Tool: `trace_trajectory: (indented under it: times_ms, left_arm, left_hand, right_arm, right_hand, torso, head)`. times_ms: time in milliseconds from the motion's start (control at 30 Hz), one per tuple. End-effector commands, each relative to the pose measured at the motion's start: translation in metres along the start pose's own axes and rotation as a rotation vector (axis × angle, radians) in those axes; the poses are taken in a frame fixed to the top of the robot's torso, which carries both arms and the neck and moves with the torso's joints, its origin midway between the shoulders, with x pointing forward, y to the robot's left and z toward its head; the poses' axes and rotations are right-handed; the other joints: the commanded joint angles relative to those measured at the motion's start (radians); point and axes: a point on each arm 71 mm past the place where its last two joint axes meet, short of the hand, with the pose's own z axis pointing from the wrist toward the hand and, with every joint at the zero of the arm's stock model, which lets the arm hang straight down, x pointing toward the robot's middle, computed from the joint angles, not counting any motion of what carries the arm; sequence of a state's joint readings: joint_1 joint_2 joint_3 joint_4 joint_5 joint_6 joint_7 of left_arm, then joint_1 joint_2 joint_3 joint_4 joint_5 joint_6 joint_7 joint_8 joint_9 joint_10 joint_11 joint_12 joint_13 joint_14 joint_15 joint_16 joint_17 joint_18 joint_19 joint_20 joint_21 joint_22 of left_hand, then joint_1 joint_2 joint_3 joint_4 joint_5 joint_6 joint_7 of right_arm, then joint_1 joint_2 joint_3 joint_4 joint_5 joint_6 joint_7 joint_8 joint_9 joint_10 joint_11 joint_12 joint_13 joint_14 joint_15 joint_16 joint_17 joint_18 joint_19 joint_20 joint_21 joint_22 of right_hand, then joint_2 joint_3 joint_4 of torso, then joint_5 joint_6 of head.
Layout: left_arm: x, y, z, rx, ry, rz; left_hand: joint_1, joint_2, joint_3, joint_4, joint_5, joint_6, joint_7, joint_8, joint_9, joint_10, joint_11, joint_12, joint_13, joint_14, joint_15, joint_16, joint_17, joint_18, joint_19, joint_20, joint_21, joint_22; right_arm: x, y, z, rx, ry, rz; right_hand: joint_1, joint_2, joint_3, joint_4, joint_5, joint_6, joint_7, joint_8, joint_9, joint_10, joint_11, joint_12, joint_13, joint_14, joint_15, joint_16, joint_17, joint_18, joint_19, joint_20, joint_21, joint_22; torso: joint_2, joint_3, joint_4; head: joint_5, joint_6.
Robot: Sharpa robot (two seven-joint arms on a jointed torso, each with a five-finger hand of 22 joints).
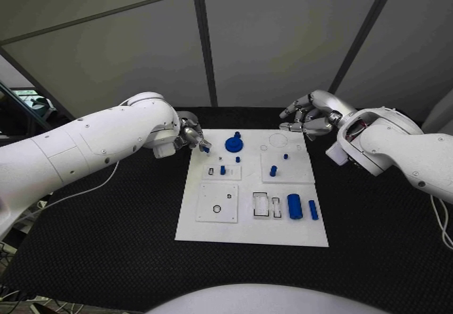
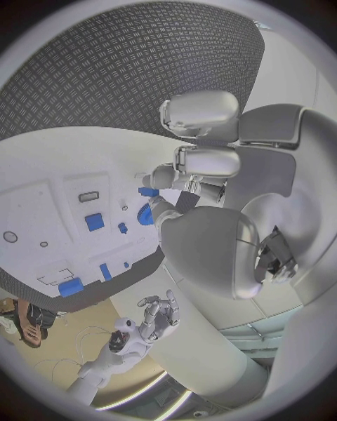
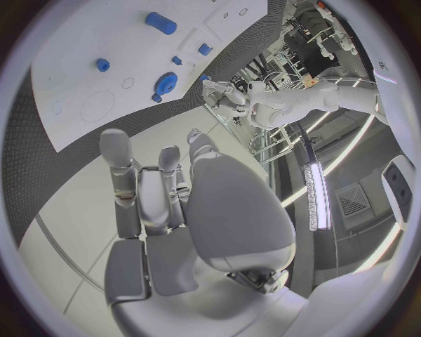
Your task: Assemble the parts on the task board
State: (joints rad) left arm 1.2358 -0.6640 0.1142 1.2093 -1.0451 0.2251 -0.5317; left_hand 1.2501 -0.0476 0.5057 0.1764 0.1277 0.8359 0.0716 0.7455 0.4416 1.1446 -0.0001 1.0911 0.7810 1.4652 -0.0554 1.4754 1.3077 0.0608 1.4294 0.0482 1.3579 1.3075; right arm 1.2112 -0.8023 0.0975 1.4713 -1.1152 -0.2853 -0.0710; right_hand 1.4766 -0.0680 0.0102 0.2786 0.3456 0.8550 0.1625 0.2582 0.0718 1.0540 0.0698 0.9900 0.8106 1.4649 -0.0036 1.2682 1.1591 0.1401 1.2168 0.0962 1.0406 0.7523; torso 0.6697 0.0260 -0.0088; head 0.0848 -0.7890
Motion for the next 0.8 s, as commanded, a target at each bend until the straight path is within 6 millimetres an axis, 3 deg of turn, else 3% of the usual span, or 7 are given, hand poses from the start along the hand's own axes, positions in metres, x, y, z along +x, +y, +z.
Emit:
trace_trajectory:
  times_ms: [33, 200, 467, 800]
  left_arm:
    - [0.002, -0.004, -0.008, 0.039, -0.025, -0.075]
    - [0.012, -0.004, -0.015, 0.049, -0.021, -0.072]
    - [0.029, -0.002, -0.021, 0.045, -0.009, -0.044]
    - [0.041, 0.002, -0.019, 0.031, -0.005, 0.008]
  left_hand:
    - [-0.015, -0.005, 0.120, -0.108, 0.004, -0.001, -0.006, 0.006, 0.003, 0.015, -0.007, 0.005, 0.003, 0.072, -0.010, 0.005, 0.151, -0.001, 0.011, -0.001, 0.005, 0.067]
    - [-0.021, -0.009, 0.132, -0.114, 0.005, 0.000, -0.007, 0.008, 0.004, 0.019, -0.008, 0.007, 0.006, 0.073, -0.011, 0.006, 0.152, -0.001, 0.012, -0.002, 0.007, 0.069]
    - [-0.027, -0.016, 0.147, -0.121, 0.006, 0.001, -0.008, 0.012, 0.005, 0.023, -0.009, 0.008, 0.008, 0.073, -0.012, 0.006, 0.153, -0.002, 0.014, -0.003, 0.008, 0.071]
    - [-0.033, -0.020, 0.158, -0.125, 0.007, 0.003, -0.009, 0.014, 0.005, 0.029, -0.009, 0.010, 0.012, 0.074, -0.012, 0.007, 0.153, -0.002, 0.015, -0.004, 0.009, 0.073]
  right_arm:
    - [-0.001, 0.001, 0.000, -0.007, 0.001, -0.003]
    - [-0.001, 0.000, 0.001, -0.005, 0.000, -0.004]
    - [-0.001, 0.000, 0.001, -0.004, 0.001, -0.004]
    - [-0.001, 0.000, 0.001, -0.006, 0.002, -0.007]
  right_hand:
    - [0.005, 0.005, 0.002, 0.002, 0.003, -0.004, -0.003, 0.003, -0.001, -0.002, 0.001, 0.004, -0.001, 0.005, -0.006, -0.006, 0.001, 0.008, 0.009, -0.001, -0.005, -0.001]
    - [0.005, 0.005, 0.002, 0.002, 0.003, -0.004, -0.003, 0.003, -0.001, -0.002, 0.001, 0.004, -0.001, 0.005, -0.006, -0.006, 0.001, 0.008, 0.009, -0.001, -0.005, -0.001]
    - [0.005, 0.005, 0.002, 0.002, 0.004, -0.004, -0.003, 0.003, -0.001, -0.002, 0.001, 0.004, -0.002, 0.005, -0.006, -0.006, 0.001, 0.008, 0.009, -0.001, -0.006, -0.001]
    - [0.005, 0.005, 0.001, 0.002, 0.006, -0.004, -0.003, 0.004, -0.001, -0.003, 0.001, 0.004, -0.002, 0.005, -0.006, -0.006, 0.000, 0.008, 0.010, -0.001, -0.006, -0.001]
  torso:
    - [-0.001, 0.0006, 0.0009]
    - [-0.002, 0.0013, 0.0039]
    - [0.000, 0.0016, 0.0000]
    - [0.000, 0.0009, 0.0006]
  head:
    - [0.005, 0.000]
    - [0.006, -0.003]
    - [0.010, -0.006]
    - [0.010, -0.009]
